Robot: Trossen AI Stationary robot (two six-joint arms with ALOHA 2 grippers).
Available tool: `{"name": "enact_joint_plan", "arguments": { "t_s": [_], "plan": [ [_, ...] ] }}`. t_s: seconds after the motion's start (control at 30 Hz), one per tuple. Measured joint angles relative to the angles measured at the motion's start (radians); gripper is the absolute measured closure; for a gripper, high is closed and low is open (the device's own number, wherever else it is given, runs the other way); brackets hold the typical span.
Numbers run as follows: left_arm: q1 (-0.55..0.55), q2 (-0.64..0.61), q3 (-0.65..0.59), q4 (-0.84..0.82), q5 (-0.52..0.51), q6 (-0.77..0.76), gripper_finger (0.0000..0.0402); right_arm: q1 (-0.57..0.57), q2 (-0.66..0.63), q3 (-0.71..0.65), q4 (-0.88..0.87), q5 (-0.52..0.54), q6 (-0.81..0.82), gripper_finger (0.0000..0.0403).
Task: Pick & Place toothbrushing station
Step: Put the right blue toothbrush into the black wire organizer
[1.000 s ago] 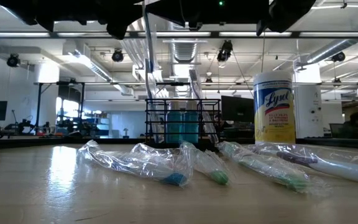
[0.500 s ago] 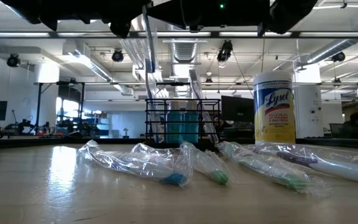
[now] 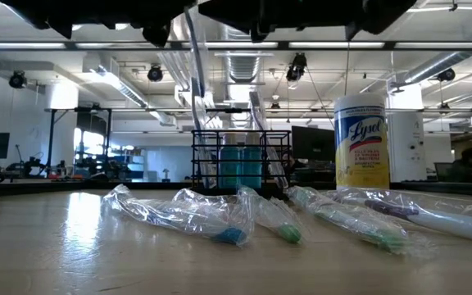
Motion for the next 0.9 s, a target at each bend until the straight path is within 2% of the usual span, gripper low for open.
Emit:
{"name": "enact_joint_plan", "arguments": {
  "t_s": [0.2, 0.37, 0.5, 0.57, 0.73, 0.9],
  "plan": [
    [0.000, -0.123, -0.010, -0.081, -0.010, 0.011, 0.0384, 0.002, -0.112, -0.007, -0.178, -0.013, 0.111, 0.0394],
    [0.000, -0.278, -0.010, -0.263, -0.015, 0.011, 0.0386, 0.011, -0.206, -0.051, -0.249, -0.018, 0.127, 0.0394],
    [0.000, -0.406, -0.015, -0.448, -0.023, 0.014, 0.0384, 0.028, -0.291, -0.135, -0.223, -0.025, 0.148, 0.0394],
    [0.000, -0.462, -0.038, -0.484, -0.033, 0.006, 0.0384, 0.033, -0.333, -0.189, -0.194, -0.041, 0.179, 0.0394],
    [0.000, -0.594, -0.130, -0.498, -0.037, -0.025, 0.0386, 0.033, -0.441, -0.323, -0.121, -0.160, 0.219, 0.0394],
    [0.000, -0.722, -0.249, -0.479, -0.084, -0.048, 0.0383, 0.031, -0.543, -0.468, 0.021, -0.174, 0.256, 0.0394]
  ]
}}
